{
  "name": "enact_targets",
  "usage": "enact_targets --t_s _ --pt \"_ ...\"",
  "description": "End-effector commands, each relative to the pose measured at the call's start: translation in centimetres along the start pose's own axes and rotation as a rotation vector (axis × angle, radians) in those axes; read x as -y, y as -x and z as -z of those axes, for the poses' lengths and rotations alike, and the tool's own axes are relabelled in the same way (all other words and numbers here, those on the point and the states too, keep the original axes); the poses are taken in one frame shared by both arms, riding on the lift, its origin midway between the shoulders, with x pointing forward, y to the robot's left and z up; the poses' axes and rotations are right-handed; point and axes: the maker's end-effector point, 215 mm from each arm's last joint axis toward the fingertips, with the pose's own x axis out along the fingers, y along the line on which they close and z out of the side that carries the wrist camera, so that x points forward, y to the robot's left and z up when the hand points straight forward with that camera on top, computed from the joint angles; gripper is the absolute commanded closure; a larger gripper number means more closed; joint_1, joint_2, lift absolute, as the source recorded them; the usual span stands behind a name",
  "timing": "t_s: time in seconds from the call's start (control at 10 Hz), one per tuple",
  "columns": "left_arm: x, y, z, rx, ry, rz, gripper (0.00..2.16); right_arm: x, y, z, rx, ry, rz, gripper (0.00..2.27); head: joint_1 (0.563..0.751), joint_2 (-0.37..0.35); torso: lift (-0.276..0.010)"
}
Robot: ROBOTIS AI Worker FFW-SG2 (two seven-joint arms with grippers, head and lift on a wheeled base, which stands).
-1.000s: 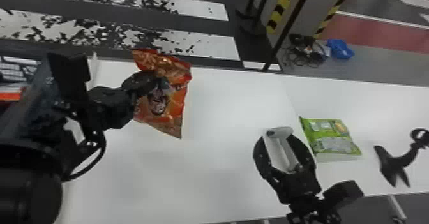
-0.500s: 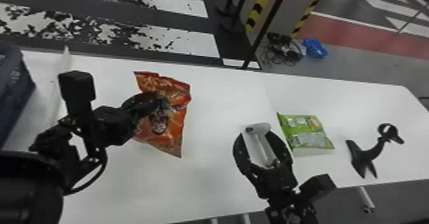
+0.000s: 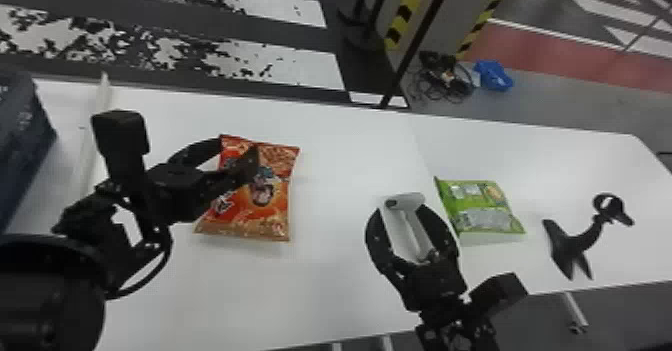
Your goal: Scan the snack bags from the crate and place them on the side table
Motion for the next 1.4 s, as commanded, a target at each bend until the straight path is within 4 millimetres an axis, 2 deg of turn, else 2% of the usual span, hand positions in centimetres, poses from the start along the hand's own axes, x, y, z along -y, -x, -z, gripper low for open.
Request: enact_targets --t_s 0.0,0.2,0.3,0.5,0.6,0.9,1.0,1.1,1.3 --pt "0.3 0.8 -1.7 0.041 -0.011 -0.01 0.03 -0.1 0.0 0.0 -0.003 0.0 -0.003 0.08 0.695 -0.35 -0.094" --pt "-1.0 3.1 -4.5 0.121 -0.059 -0.038 0.04 -0.2 0.0 -0.4 0.004 0.0 -0.006 0.08 0.695 -0.35 -0.094" --pt "-1.8 4.9 -5.8 0.169 -0.104 -0.073 0.04 -0.3 -0.1 -0.6 0.006 0.0 -0.01 0.08 0.695 -0.35 -0.094" --pt "-4.2 9.3 -9.6 0.262 -0.277 -0.211 0.05 -1.0 -0.4 -0.5 -0.003 -0.005 -0.03 0.08 0.695 -0.314 -0.094" --pt "-5.7 11.5 -10.7 0.282 -0.295 -0.261 0.07 -1.3 -0.7 -0.2 -0.025 -0.022 -0.041 0.06 0.695 -0.274 -0.094" --pt "-10.0 17.2 -12.0 0.31 -0.341 -0.39 0.08 -4.2 -2.1 0.1 -0.093 -0.079 -0.118 0.06 0.695 -0.17 -0.094" --pt "-11.6 19.3 -12.2 0.306 -0.358 -0.438 0.08 -5.4 -2.5 1.1 -0.155 -0.126 -0.156 0.06 0.695 -0.122 -0.094" --pt "-12.2 21.0 -12.6 0.318 -0.375 -0.467 0.08 -6.8 -2.9 1.9 -0.214 -0.176 -0.197 0.06 0.695 -0.072 -0.094" --pt "-13.0 23.9 -12.7 0.322 -0.399 -0.51 0.09 -10.4 -2.8 4.8 -0.394 -0.317 -0.309 0.06 0.695 0.031 -0.094"
